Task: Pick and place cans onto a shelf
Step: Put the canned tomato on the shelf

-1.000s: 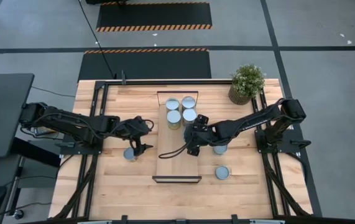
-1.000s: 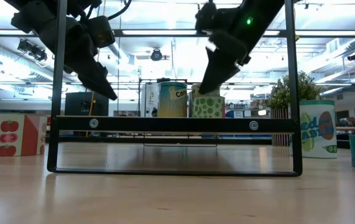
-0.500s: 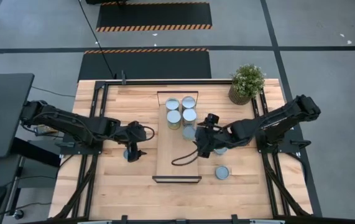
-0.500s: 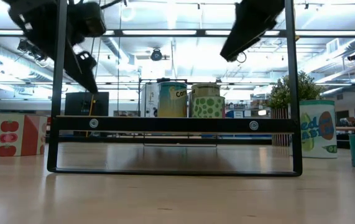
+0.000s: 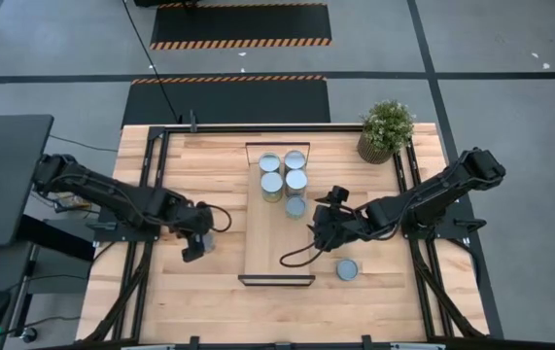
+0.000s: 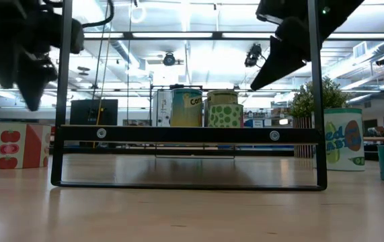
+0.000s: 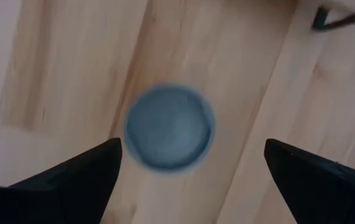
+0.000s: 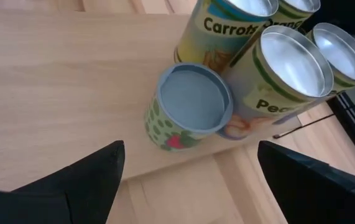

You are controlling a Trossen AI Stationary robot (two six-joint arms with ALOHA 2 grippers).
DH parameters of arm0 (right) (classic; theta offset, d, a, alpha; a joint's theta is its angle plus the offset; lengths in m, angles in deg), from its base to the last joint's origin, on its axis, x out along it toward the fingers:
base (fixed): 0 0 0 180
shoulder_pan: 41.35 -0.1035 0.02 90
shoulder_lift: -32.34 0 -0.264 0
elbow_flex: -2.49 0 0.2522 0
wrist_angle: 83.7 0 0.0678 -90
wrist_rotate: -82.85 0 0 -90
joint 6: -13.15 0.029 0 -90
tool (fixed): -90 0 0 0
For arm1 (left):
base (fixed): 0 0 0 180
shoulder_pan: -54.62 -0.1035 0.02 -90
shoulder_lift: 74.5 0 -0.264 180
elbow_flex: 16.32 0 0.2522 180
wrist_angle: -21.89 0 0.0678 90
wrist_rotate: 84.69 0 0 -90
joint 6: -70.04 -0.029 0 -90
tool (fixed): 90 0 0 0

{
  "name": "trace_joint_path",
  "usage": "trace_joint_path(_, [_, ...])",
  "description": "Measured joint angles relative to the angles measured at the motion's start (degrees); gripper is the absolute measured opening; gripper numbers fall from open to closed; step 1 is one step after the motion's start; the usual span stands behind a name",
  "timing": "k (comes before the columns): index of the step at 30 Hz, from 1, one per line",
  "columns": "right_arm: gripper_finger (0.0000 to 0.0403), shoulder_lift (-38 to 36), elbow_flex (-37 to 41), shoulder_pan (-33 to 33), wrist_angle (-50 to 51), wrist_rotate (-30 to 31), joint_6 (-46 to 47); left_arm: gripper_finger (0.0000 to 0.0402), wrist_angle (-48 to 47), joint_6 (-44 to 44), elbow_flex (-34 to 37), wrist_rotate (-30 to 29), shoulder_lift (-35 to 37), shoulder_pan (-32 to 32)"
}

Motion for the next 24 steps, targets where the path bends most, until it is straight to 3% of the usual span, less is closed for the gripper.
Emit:
trace_joint_path(11, [0.0374,0.0,0.26,0.11,-2.1,0.06,-1.99,0.04,-2.52,9.19,6.01,0.22,-0.07,6.03])
trace_joint_path(17, [0.0374,0.0,0.26,0.81,-2.52,-0.11,-2.37,0.04,-0.61,9.6,7.45,-6.89,-1.84,8.09])
trace_joint_path(24, [0.0374,0.0,0.28,0.9,-3.69,-1.29,-2.39,0.04,4.55,9.2,7.52,-12.54,-8.66,9.57])
